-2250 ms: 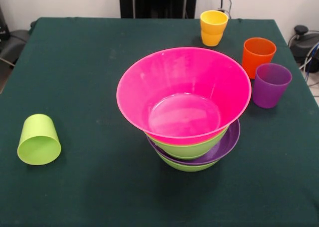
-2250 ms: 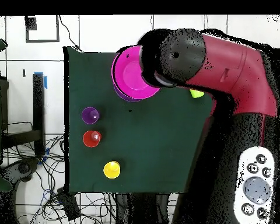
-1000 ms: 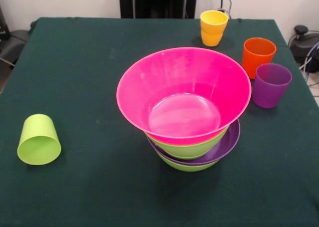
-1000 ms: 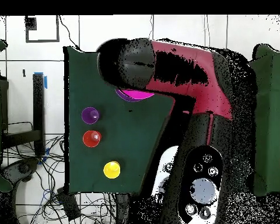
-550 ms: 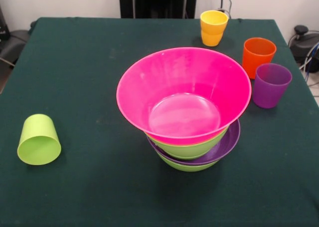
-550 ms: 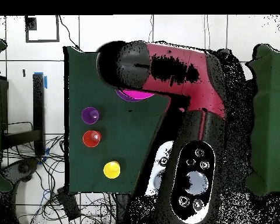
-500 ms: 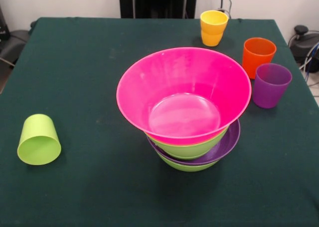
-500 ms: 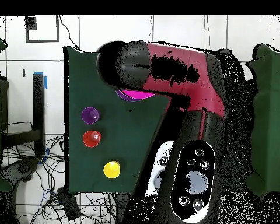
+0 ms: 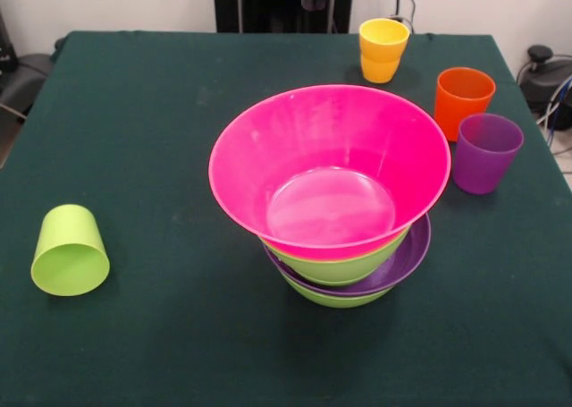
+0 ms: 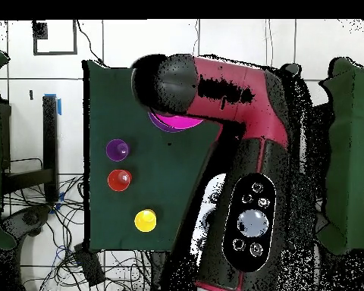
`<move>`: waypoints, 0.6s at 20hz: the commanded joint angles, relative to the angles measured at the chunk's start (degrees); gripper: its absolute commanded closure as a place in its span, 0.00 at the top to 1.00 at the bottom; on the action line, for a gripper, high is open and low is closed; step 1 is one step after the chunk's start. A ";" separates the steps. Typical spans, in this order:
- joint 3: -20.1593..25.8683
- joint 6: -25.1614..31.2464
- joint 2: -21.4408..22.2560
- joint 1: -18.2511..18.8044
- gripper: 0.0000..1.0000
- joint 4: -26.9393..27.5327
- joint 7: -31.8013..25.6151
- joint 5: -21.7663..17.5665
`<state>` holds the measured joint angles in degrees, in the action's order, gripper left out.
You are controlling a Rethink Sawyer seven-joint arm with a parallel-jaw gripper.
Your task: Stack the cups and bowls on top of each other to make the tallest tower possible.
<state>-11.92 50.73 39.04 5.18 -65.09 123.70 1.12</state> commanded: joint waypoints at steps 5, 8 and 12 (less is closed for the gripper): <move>3.52 -2.60 -6.12 0.19 1.00 -2.66 8.57 1.59; 3.49 -2.16 -6.45 0.23 1.00 -2.58 8.69 2.36; 3.34 -1.95 -7.41 0.14 1.00 -1.88 8.89 3.37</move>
<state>-12.09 50.20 35.05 5.19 -65.07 123.70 3.65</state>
